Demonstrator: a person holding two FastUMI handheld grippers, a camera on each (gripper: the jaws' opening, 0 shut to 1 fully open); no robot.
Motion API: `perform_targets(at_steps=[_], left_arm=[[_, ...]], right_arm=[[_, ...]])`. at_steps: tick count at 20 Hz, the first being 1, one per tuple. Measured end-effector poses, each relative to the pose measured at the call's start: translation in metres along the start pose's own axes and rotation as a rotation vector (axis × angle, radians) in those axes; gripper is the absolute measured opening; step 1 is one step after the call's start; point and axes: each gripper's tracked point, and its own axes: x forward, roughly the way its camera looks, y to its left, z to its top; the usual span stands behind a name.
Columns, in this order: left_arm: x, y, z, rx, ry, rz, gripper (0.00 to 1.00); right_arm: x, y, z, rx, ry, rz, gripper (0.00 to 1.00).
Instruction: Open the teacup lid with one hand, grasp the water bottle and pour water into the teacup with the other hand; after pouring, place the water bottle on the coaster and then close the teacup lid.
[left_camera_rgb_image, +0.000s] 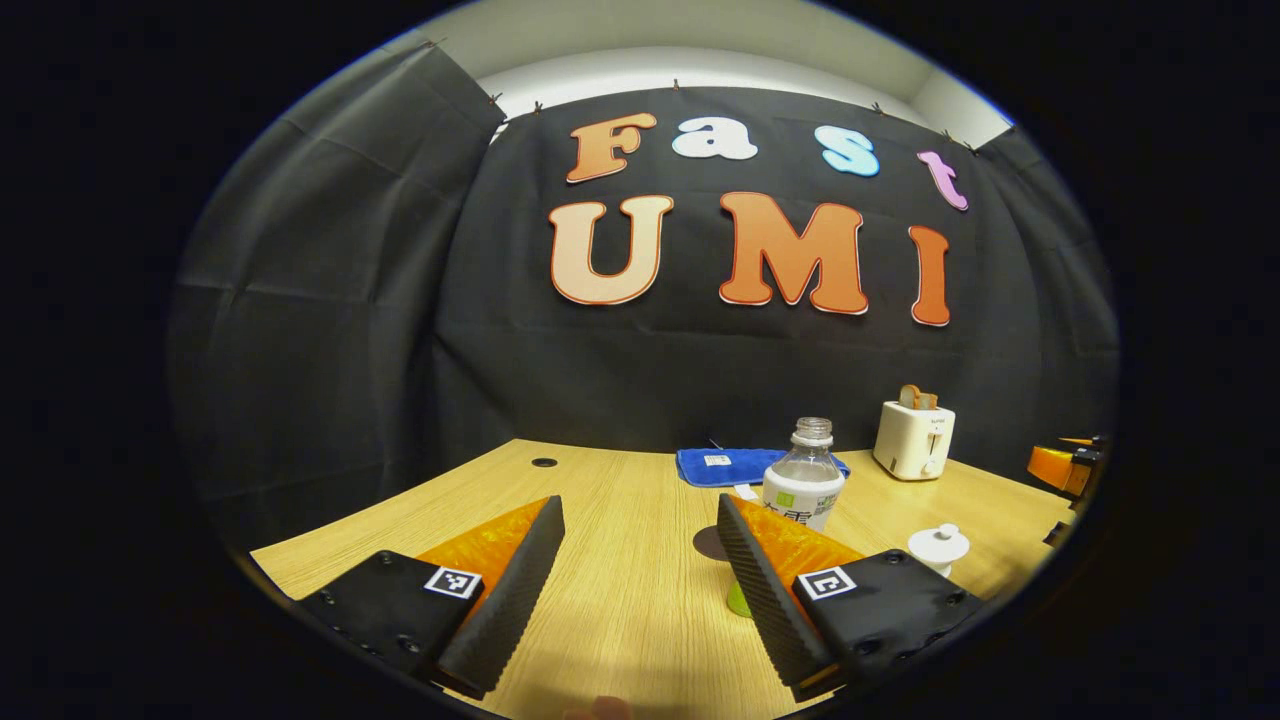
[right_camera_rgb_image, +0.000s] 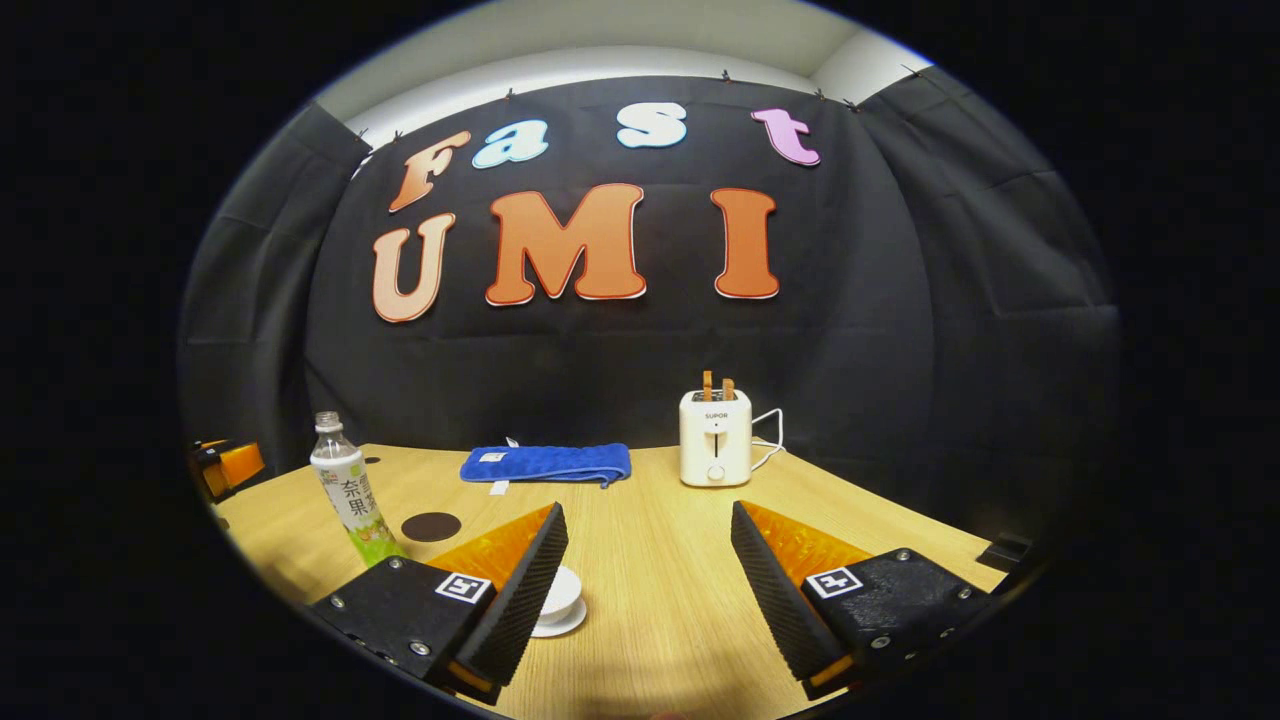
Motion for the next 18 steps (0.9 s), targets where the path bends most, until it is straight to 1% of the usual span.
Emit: perform_targets(at_steps=[8, 10, 13, 18], left_arm=[[0.000, 0.008, -0.003, 0.019, 0.010, 0.019, 0.99], [0.002, 0.009, -0.006, 0.019, 0.017, 0.020, 0.99], [0.005, 0.013, -0.010, 0.022, 0.026, 0.024, 0.99], [0.010, 0.023, -0.016, 0.037, 0.042, 0.038, 0.99]], right_arm=[[0.022, 0.042, -0.015, -0.014, 0.067, 0.071, 0.98], [0.030, 0.049, -0.024, -0.032, 0.104, 0.073, 0.98], [0.036, 0.063, -0.036, -0.031, 0.162, 0.103, 0.99], [0.047, 0.083, -0.056, -0.073, 0.221, 0.133, 0.99]])
